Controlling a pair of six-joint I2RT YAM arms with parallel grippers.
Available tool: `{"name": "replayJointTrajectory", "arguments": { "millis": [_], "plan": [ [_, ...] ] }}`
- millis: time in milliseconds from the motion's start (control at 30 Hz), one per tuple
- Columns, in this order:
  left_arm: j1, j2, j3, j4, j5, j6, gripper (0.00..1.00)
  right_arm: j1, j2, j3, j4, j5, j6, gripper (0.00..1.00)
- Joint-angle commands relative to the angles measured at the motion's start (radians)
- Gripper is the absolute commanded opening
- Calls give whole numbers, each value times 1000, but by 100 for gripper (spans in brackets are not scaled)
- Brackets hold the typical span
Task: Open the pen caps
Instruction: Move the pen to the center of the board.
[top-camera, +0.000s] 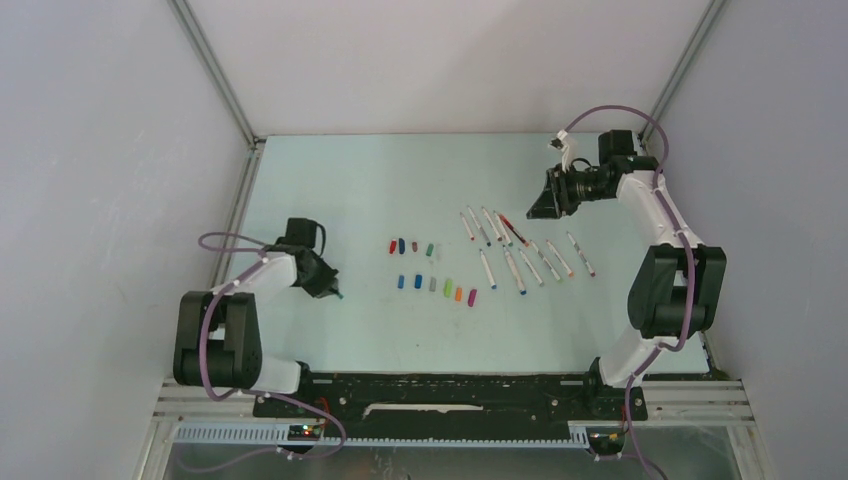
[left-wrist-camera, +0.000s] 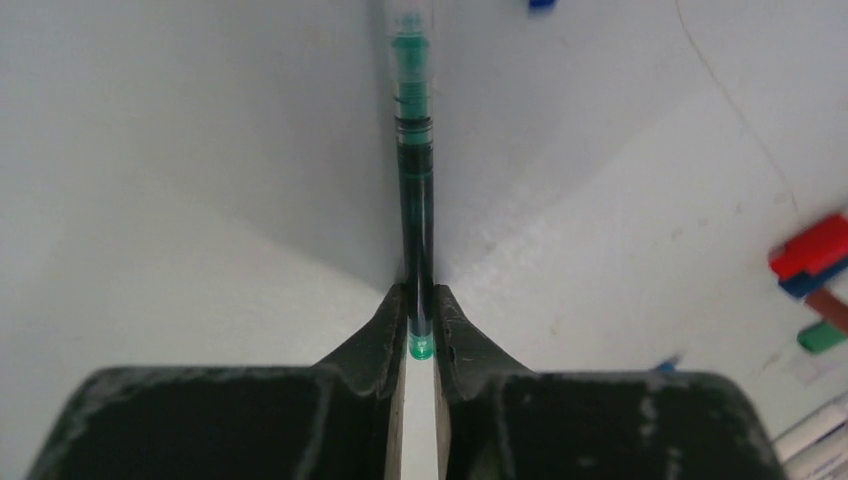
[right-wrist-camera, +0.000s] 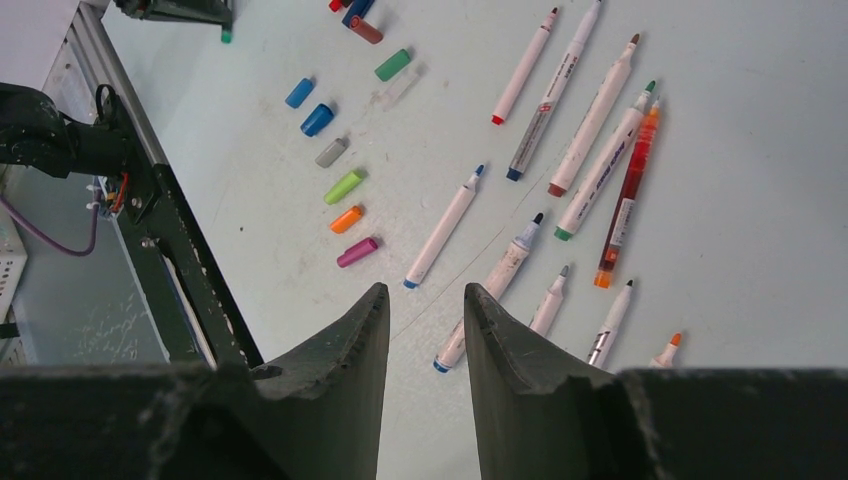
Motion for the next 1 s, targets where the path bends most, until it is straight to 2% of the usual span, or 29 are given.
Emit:
{"name": "replayJointTrajectory", "arguments": {
  "millis": [0,200,667,967],
  "plan": [
    [-80,23,-55,-52,35,-33,16,-6,-50,5,-6,-34,-19,36],
    [-93,46,-24,-63,67,-9,17,-16,-55,5,-8,-41,-19,36],
    [-244,148,14,-24,140,-28,16,-33,-61,5,-10,-53,-20,36],
    [-246,194,72,-60,90,5,33,-34,-60,5,-10,-56,-23,36]
  ]
}}
